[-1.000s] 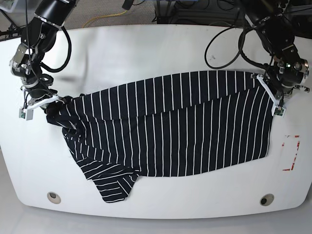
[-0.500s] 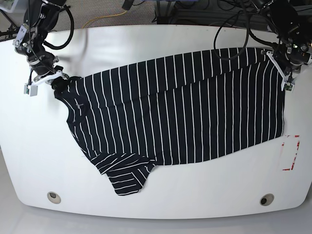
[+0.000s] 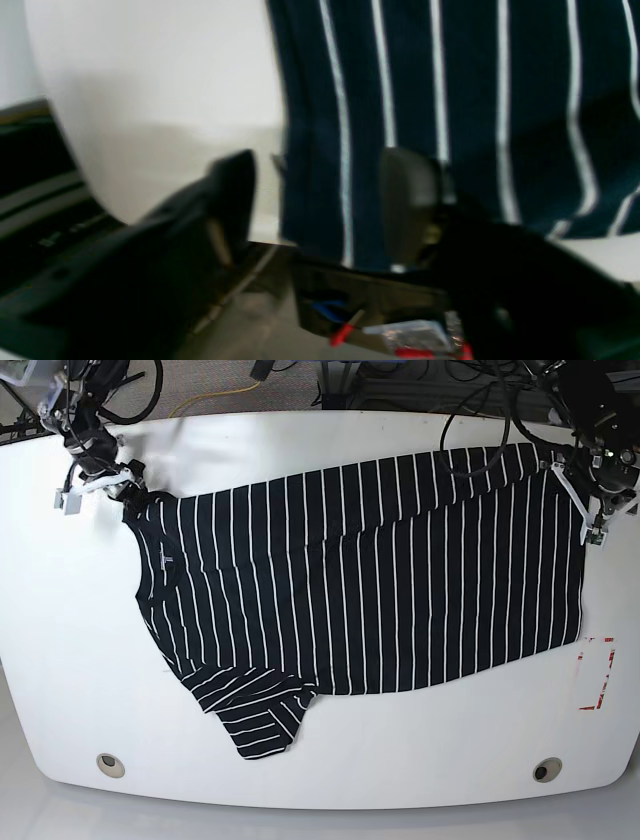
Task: Fold the T-shirt properly
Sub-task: 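Lift and stretch the shirt between both grippers, then lay it flat, then regrasp the shirt's side edges with both grippers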
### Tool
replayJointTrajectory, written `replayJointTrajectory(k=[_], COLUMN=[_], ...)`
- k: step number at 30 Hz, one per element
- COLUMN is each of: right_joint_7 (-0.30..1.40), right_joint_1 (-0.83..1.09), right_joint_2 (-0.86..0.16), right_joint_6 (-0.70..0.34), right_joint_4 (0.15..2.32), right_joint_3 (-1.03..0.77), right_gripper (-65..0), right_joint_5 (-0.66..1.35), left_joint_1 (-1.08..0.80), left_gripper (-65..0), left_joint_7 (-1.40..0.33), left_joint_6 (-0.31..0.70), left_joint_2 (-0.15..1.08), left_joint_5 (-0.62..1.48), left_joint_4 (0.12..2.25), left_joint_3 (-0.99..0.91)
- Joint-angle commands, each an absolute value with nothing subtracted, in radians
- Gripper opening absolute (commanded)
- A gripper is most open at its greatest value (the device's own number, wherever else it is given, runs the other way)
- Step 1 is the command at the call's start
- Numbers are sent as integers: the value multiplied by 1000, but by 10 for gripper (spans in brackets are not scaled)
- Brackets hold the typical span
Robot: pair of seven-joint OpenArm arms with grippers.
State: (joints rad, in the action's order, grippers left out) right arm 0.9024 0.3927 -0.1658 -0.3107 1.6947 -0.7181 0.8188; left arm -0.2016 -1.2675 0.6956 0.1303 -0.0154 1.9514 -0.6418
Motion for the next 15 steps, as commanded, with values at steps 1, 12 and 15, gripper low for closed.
replayJointTrajectory(k=[1,12,15], right_joint_7=[885,885,885], right_joint_1=[401,266,168], right_joint_2=[-157,-166,-193], right_joint_6=[-320,-320,-320], right_joint_4=[1750,1778,1730], right_joint_3=[-746,-743,-740], right_gripper=[-257,-205,-205], right_joint_5=[840,811,760], left_joint_1=[-193,-28,21], left_gripper=[-257,-257,-258], left_joint_7=[-1262,-1257,-1257], left_joint_6=[698,698,698], left_joint_2=[157,153,150], left_joint_5=[-19,-19,-28], left_joint_4=[1968,1960,1960], left_joint_3=[-630,-731,-728])
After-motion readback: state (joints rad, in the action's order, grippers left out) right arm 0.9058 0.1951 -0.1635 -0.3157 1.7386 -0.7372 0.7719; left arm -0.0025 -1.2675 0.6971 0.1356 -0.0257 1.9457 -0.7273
